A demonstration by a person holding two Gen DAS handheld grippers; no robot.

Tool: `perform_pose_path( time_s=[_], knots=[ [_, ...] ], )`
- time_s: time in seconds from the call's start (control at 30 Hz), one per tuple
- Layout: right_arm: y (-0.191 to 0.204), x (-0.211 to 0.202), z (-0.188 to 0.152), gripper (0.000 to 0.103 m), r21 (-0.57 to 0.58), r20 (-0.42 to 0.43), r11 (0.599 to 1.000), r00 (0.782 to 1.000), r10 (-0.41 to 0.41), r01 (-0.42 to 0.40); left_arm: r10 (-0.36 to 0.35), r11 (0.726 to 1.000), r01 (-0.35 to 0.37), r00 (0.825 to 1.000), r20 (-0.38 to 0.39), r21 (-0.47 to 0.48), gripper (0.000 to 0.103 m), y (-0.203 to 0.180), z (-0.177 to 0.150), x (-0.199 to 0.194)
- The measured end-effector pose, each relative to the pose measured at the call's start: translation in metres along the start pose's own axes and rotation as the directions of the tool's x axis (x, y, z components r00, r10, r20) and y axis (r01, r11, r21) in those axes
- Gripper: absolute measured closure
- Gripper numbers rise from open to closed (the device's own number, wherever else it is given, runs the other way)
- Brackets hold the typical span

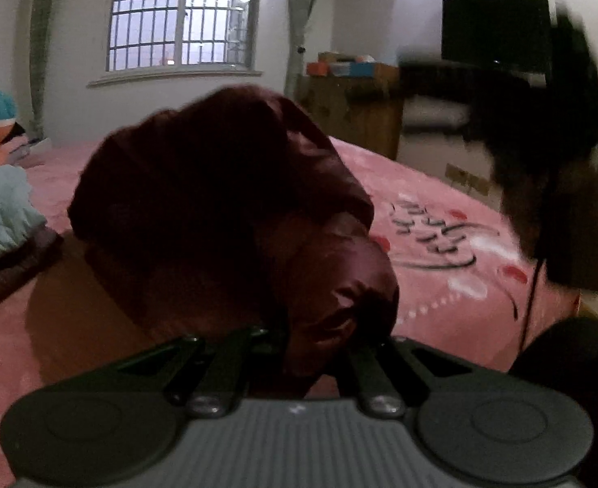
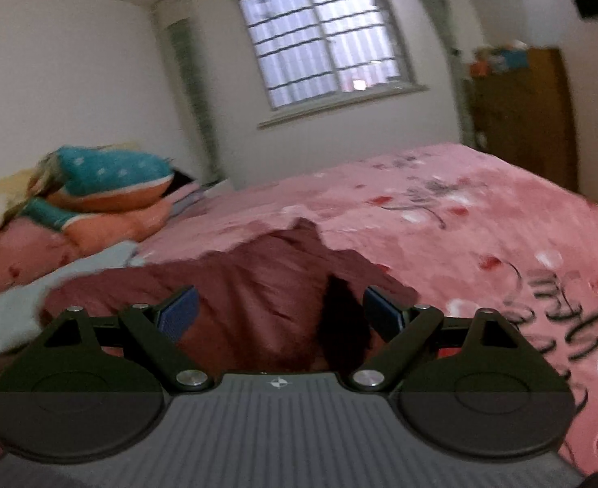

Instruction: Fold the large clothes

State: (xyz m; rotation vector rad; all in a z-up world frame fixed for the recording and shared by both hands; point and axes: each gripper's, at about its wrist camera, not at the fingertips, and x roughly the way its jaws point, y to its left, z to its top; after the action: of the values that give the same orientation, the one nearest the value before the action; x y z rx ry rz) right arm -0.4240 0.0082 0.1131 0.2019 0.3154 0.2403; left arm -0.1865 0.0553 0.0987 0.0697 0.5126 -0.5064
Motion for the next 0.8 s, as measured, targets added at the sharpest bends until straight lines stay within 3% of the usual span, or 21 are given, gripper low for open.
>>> perform_pose_path(
  time_s=[0.13,0.23,0.47,0.63,0.67,0.7,0.8],
  knots=[
    [0.037,0.009,0.019,0.0,-0.105,-0.048,0.989,0.994,0.097,-0.102,-0.005,1.0,0.004,1.0,-0.019,-0.009,0.101,0.008,-0.011,0.008],
    [0.072,0.031,0.021,0.0,-0.235,-0.123,0.959,0.983,0.133,-0.159,-0.011,1.0,0.011,1.0,-0.005,-0.007,0.101,0.009,-0.018,0.008],
    [0.132,0.097,0.012,0.0,-0.47,-0.25,0.857,0.963,0.102,-0.213,-0.028,0.999,0.028,0.999,0.024,-0.015,0.101,0.011,-0.035,-0.003],
    [0.143,0.135,-0.004,0.0,-0.515,-0.33,0.83,0.943,0.038,-0.214,-0.029,1.0,0.029,0.999,0.029,-0.004,0.1,0.013,-0.04,-0.005],
    [0.145,0.137,-0.007,0.002,-0.519,-0.339,0.828,0.94,0.027,-0.211,-0.03,1.0,0.03,0.999,0.025,-0.009,0.1,0.013,-0.04,-0.006],
    [0.144,0.143,-0.012,0.013,-0.528,-0.345,0.826,0.939,0.005,-0.198,-0.03,0.999,0.03,0.999,0.022,-0.014,0.1,0.014,-0.041,-0.006],
    [0.143,0.152,-0.023,0.029,-0.53,-0.347,0.834,0.937,-0.048,-0.153,-0.028,0.999,0.029,0.999,0.017,-0.026,0.1,0.018,-0.042,-0.006]
  ],
)
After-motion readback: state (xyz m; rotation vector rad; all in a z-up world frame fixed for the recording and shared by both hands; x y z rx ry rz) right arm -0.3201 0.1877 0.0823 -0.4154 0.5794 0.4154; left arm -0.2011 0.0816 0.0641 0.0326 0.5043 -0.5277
